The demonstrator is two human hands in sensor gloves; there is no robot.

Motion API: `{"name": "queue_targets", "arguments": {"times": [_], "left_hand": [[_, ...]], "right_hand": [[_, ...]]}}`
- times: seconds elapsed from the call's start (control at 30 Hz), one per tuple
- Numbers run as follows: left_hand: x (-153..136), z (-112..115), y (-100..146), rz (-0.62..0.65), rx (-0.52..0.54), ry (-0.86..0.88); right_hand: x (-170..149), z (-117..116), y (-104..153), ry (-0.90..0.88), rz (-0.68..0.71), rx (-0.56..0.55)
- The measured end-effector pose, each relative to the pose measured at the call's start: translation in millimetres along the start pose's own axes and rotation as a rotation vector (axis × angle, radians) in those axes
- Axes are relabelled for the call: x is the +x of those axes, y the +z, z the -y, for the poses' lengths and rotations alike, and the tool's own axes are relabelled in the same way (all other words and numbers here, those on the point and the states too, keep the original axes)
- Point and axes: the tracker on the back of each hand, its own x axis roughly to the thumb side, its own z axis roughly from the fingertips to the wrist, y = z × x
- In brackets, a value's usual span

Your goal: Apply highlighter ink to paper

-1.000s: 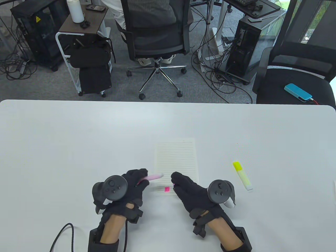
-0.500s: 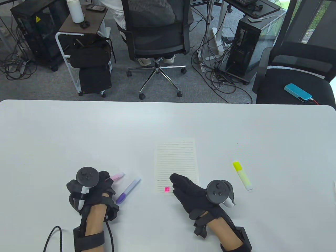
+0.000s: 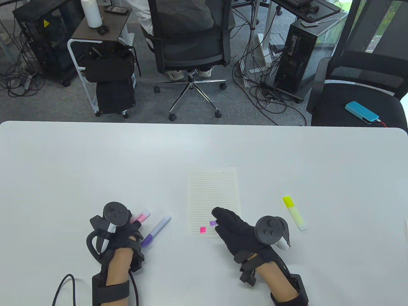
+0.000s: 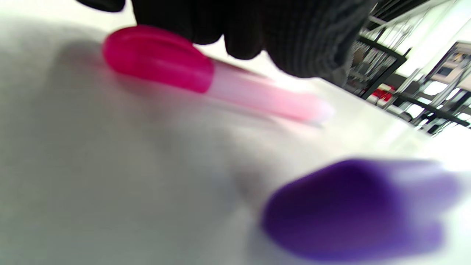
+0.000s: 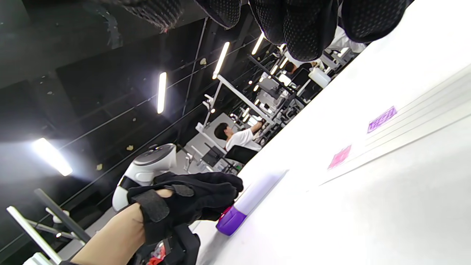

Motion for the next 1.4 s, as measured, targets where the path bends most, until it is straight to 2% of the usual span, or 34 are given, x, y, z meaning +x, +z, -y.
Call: {"name": "queue_targets", "arguments": {"times": [0.1,0.2,0.27,0.33,0.47,0.53,0.63,0.67,0.8,0.93,1.13,1.27,1.33,1.4], "left_hand": [[13.5,-5.8,9.7,0.160,0.050,0.069],[41.9,-7.4,25.7,0.482,0.127,0.231],[63.5,-5.5,41.6,0.665,0.126,0.361],[76.2,-1.2,52.6,0.767,0.110,0.457],[92.1,7.6,66.1,0.849,0.065,0.567],[97.6,12.8,70.1,0.868,0.033,0.552],[101.0,16.3,72.3,0.879,0.025,0.514],[101.5,16.9,72.7,0.880,0.016,0.516],[102.1,17.0,73.6,0.884,0.017,0.503],[102.0,17.1,73.8,0.882,0.014,0.500],[102.2,17.8,73.9,0.876,0.014,0.487],[102.5,18.7,74.0,0.872,0.017,0.477],[102.6,19.1,74.1,0.869,0.017,0.471],[102.9,19.4,74.2,0.867,0.019,0.464]], "right_hand": [[-2.6,12.5,2.5,0.015,-0.024,-0.040],[-8.9,31.3,7.7,0.044,-0.110,-0.058],[-16.8,49.4,14.3,0.120,-0.184,-0.121],[-26.8,67.9,23.5,0.184,-0.305,-0.179],[-46.2,94.8,43.6,0.225,-0.568,-0.307],[-60.7,107.7,58.1,0.239,-0.745,-0.386],[-74.1,116.7,71.2,0.279,-0.929,-0.431],[-78.3,118.7,74.6,0.317,-1.039,-0.408],[-91.6,116.2,75.8,0.385,-1.229,-0.279],[-97.6,114.1,71.1,0.510,-1.255,-0.277],[-101.6,120.7,74.1,0.375,-1.247,-0.220],[-99.6,117.7,72.5,0.397,-1.229,-0.179],[-95.0,115.7,71.0,0.390,-1.177,-0.182],[-85.9,112.5,65.3,0.335,-1.045,-0.195]]}}
